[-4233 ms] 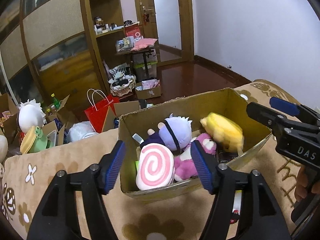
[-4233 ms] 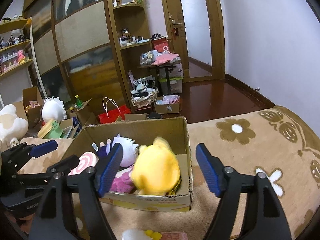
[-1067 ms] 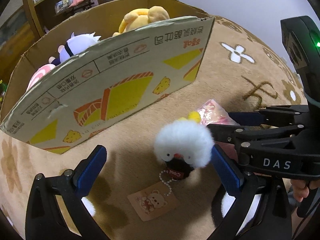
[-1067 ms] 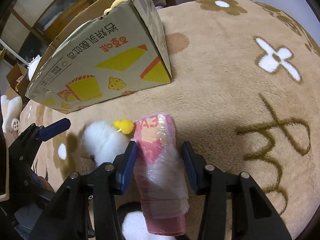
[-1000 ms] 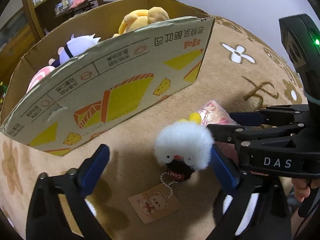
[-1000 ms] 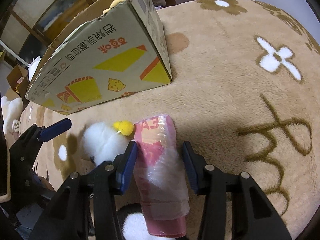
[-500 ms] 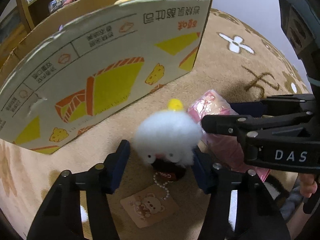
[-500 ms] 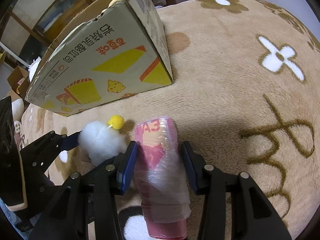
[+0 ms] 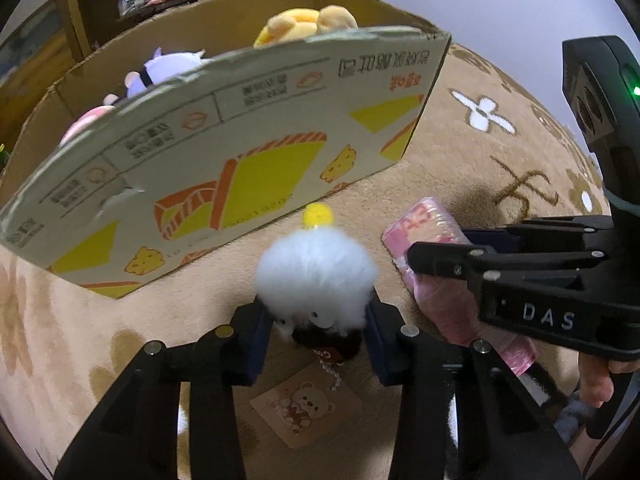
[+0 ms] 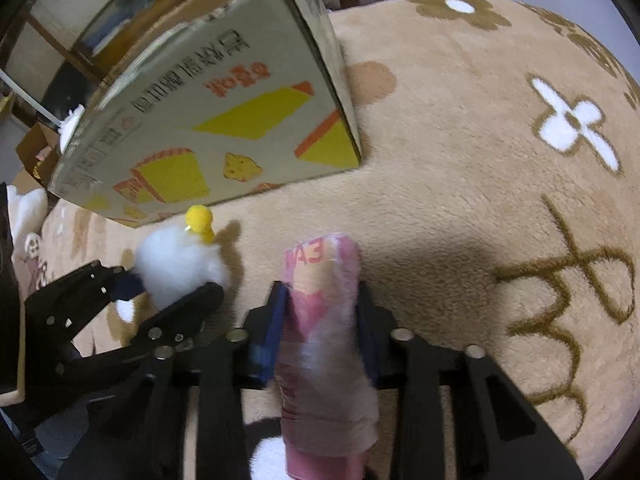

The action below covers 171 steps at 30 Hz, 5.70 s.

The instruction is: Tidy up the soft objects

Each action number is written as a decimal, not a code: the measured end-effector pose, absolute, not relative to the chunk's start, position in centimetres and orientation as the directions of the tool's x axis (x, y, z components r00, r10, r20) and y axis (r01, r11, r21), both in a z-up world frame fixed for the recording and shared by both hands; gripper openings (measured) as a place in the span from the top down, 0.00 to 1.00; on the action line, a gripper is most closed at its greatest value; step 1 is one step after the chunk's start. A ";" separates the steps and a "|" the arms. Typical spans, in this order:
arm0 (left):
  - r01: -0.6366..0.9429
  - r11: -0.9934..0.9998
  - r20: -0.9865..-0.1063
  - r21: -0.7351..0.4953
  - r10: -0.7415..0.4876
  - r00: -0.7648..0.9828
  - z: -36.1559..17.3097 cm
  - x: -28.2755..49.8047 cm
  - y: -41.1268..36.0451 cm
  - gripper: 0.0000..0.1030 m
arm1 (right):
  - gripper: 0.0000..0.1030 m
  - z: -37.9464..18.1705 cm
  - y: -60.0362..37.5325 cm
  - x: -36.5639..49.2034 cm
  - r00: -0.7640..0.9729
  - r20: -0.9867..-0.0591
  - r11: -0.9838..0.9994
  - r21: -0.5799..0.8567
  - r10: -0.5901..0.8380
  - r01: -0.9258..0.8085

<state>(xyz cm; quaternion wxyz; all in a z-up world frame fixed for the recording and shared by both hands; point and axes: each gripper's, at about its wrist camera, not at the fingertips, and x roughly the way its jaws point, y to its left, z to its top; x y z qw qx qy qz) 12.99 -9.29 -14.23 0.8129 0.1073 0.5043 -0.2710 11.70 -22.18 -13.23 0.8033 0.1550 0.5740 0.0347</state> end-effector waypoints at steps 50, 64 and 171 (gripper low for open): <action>0.274 0.958 -0.567 0.086 -0.179 0.804 1.2 14.6 -1.9 0.62 | 0.85 4.9 -18.0 12.6 0.829 -0.549 0.993 0.107 0.104 -0.053; 0.299 0.949 -0.637 0.098 -0.171 0.752 -1.9 18.6 -3.5 0.60 | 0.84 3.2 -19.5 17.8 0.836 -0.526 0.975 0.216 0.158 -0.049; 0.252 0.953 -0.448 0.167 -0.155 0.881 2.2 -0.1 2.5 0.00 | 0.00 5.3 -20.7 -2.9 0.870 -0.493 0.996 0.073 -0.016 0.060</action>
